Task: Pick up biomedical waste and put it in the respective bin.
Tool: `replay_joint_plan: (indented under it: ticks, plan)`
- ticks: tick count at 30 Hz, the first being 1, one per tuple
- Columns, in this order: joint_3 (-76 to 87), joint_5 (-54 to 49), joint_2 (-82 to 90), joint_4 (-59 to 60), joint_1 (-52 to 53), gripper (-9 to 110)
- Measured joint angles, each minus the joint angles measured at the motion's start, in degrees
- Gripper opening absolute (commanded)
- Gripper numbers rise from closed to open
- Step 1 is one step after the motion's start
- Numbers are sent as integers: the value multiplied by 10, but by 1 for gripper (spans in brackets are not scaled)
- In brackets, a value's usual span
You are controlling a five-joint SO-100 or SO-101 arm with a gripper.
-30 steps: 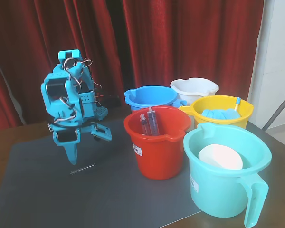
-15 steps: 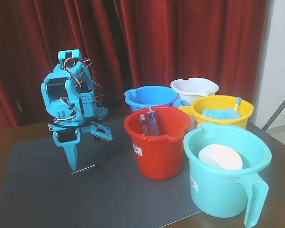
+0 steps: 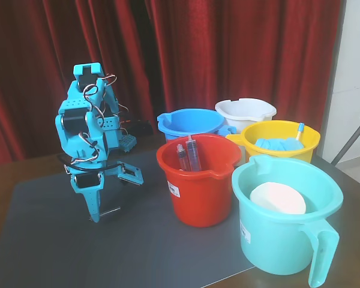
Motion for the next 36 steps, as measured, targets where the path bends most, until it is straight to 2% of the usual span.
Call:
replay_joint_plan:
  ticks: [5, 24, 28, 36]
  plan:
    - [43, 0, 0, -1, 0, 11]
    - [56, 0, 0, -96, 0, 9]
    - [56, -1, -8, -102, 0, 0]
    - [54, -7, -49, -123, 0, 0]
